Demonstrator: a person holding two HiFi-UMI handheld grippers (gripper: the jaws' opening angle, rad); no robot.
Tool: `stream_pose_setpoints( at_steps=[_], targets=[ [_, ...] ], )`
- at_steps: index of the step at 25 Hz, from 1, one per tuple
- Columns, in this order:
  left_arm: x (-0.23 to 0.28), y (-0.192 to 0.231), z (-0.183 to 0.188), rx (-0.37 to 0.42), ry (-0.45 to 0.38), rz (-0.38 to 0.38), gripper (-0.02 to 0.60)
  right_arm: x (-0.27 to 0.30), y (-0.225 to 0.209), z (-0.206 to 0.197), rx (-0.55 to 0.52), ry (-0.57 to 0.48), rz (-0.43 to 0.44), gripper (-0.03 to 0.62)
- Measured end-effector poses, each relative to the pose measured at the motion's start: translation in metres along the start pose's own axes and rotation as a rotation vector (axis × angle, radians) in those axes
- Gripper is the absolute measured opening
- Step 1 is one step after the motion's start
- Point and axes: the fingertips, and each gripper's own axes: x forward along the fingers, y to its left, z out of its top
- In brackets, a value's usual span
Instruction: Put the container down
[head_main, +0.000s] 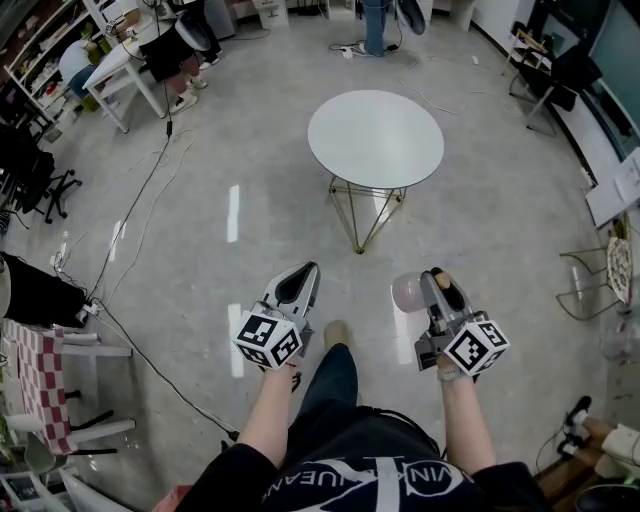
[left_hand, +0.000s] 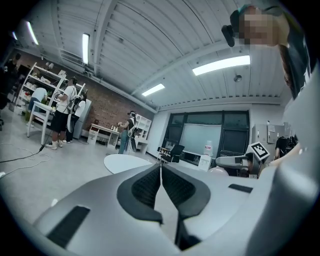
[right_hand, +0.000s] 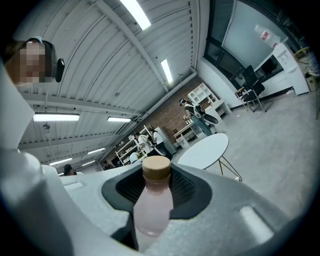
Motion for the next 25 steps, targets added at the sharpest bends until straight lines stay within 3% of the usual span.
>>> stream_pose_setpoints(
  at_steps=[25],
  targets=[
    [0.167, 0.13, 0.049, -0.013, 0.046, -0.076, 0.015, 0.178, -0.074, 0.055, 0.013, 0.004, -0.064, 0.133]
  ],
)
